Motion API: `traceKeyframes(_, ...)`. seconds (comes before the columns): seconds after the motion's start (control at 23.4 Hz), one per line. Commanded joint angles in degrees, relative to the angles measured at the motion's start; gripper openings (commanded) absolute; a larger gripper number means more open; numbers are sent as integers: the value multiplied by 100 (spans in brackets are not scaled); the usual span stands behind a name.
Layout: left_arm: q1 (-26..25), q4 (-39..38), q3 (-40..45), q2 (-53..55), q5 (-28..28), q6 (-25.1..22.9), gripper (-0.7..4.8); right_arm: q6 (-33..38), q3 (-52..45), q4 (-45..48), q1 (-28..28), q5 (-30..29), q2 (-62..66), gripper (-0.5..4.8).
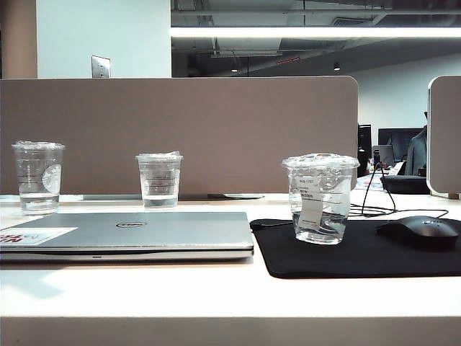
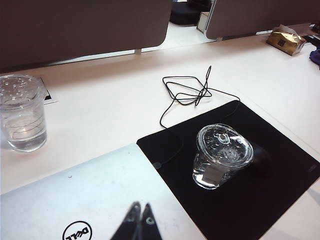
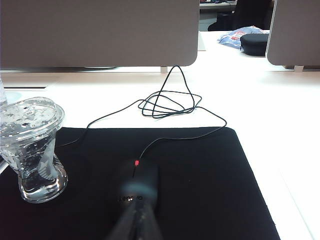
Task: Pick up the coffee cup on the right and place it on the right side of the laptop.
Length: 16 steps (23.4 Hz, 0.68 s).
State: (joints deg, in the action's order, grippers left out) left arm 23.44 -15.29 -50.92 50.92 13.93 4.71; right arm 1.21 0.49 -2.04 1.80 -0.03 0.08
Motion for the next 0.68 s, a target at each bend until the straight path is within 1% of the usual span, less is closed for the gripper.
traceKeyframes(0.04,-4,76,-35,-11,26,-17,-5,-15,17,240,-7,26,-11,-4)
traceKeyframes(0.51,-4,76,-35,-11,26,-17,-5,-15,15,173,-7,11,-11,-5)
traceKeyframes(0.68,-22,61,-26,-61,-391,-15,-4,-15,15,170,-7,11,-11,-5)
